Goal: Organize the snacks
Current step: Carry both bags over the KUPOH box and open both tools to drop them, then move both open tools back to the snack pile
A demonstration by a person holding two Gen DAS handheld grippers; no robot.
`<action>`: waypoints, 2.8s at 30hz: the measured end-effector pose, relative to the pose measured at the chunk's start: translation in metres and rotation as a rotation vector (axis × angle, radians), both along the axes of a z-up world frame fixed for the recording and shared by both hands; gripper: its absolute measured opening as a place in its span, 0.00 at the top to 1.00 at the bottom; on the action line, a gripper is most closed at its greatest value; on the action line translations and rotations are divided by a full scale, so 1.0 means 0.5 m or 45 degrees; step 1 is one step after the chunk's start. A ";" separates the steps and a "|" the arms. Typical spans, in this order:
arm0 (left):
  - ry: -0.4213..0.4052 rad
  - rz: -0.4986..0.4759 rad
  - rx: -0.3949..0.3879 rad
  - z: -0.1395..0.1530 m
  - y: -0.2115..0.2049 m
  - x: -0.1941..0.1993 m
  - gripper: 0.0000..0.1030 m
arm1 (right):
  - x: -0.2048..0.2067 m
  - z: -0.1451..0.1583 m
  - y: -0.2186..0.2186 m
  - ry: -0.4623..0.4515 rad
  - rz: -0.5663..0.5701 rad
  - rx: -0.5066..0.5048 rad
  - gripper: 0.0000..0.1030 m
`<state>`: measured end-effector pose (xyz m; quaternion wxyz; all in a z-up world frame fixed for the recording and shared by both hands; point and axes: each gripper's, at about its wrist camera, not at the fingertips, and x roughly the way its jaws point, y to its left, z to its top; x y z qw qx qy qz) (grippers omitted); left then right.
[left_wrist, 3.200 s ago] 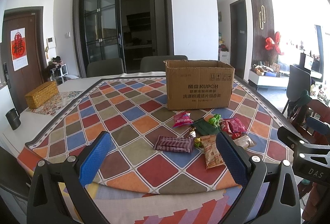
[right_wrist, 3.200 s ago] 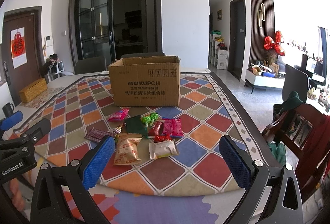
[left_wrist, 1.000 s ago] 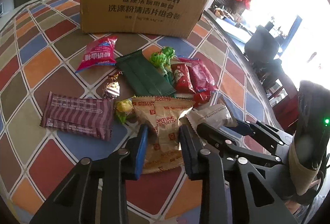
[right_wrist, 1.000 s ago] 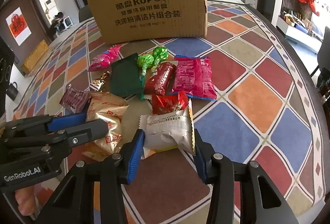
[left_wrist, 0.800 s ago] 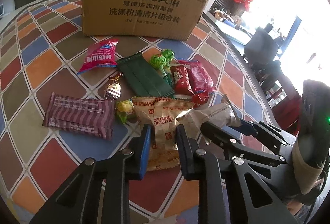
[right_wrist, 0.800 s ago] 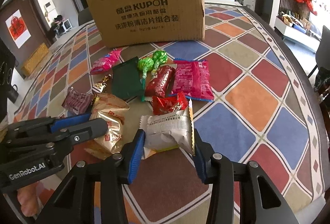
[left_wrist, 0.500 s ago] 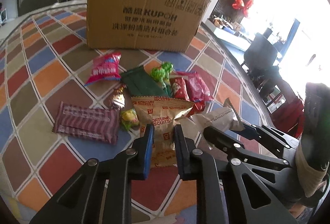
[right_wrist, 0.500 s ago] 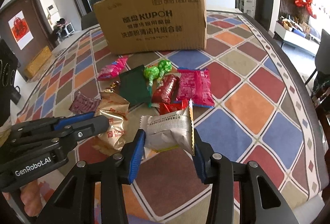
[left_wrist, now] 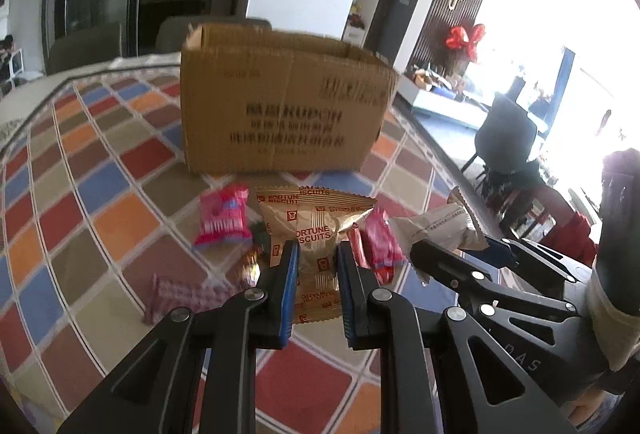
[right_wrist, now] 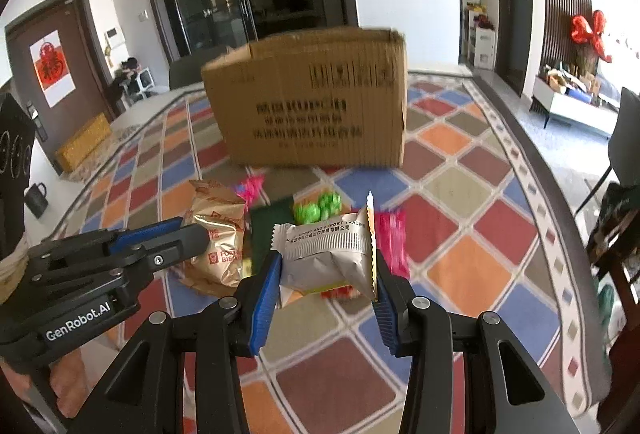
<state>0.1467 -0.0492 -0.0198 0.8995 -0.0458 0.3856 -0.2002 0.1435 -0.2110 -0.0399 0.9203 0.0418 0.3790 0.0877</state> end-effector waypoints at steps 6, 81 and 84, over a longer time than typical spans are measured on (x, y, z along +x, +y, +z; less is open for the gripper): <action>-0.121 0.019 0.005 0.058 0.004 0.031 0.81 | 0.038 0.045 0.001 -0.092 -0.001 -0.003 0.57; -0.236 0.084 0.193 0.160 0.050 0.079 0.43 | 0.151 0.150 0.051 -0.099 0.092 0.035 0.39; -0.196 0.078 0.194 0.134 0.047 0.064 0.43 | 0.130 0.131 0.046 -0.070 0.087 0.039 0.39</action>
